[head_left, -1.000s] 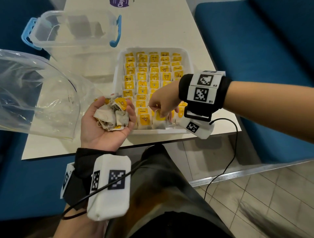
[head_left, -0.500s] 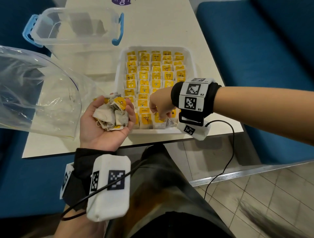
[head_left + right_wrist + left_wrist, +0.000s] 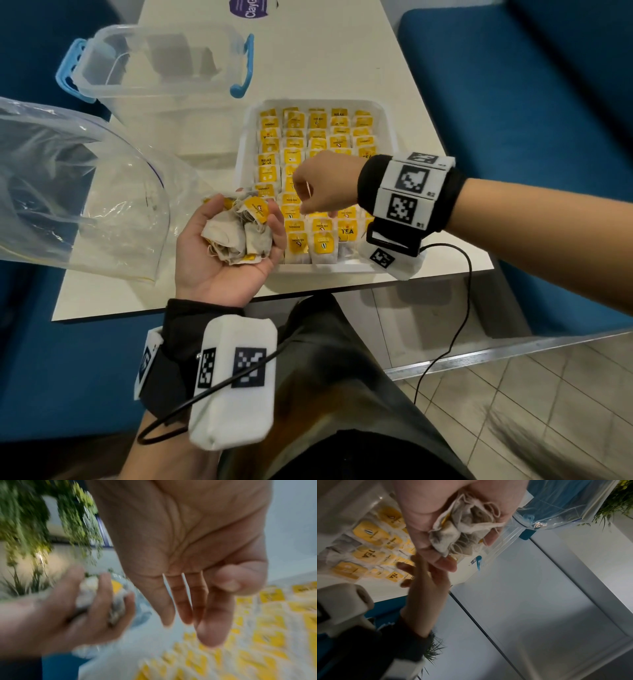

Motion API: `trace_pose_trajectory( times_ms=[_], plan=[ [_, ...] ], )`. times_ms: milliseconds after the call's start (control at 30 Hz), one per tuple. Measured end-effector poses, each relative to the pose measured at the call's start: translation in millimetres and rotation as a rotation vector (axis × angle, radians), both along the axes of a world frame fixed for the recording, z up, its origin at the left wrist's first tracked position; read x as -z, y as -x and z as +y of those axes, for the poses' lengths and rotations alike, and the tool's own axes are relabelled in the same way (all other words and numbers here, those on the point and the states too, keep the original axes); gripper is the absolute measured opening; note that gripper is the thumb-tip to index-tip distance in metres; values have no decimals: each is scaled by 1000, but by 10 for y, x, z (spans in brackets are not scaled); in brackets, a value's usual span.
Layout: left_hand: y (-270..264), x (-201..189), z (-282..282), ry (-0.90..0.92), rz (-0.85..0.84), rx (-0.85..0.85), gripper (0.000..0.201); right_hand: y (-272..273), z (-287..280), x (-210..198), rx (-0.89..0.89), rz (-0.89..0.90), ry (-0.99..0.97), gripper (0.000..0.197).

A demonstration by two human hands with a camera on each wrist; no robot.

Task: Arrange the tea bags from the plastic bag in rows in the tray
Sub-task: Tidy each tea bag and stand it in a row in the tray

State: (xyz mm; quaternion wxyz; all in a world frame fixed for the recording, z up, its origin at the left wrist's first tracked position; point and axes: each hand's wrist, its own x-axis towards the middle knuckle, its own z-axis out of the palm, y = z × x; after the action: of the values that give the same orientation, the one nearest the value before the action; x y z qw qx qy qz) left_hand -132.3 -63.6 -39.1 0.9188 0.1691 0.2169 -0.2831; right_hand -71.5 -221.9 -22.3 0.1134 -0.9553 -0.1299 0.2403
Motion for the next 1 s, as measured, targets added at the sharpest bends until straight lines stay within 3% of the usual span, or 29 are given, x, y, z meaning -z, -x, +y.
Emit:
trace_pose_trajectory(
  times_ms=[133, 300, 533, 800, 1000],
  plan=[
    [-2, -10, -21, 29, -24, 36, 33, 120, 23, -273, 45, -271, -269, 28],
    [22, -34, -63, 11, -43, 56, 32, 313, 38, -494, 22, -179, -537, 28],
    [43, -27, -155, -60, -96, 18, 28, 430, 38, -422, -3, -189, -370, 30],
    [47, 0, -173, -53, -104, 82, 28, 463, -7, -412, 43, -198, -388, 15],
    [35, -24, -167, 2, -53, 79, 50, 441, -87, -467, 99, -242, -468, 15]
  ],
)
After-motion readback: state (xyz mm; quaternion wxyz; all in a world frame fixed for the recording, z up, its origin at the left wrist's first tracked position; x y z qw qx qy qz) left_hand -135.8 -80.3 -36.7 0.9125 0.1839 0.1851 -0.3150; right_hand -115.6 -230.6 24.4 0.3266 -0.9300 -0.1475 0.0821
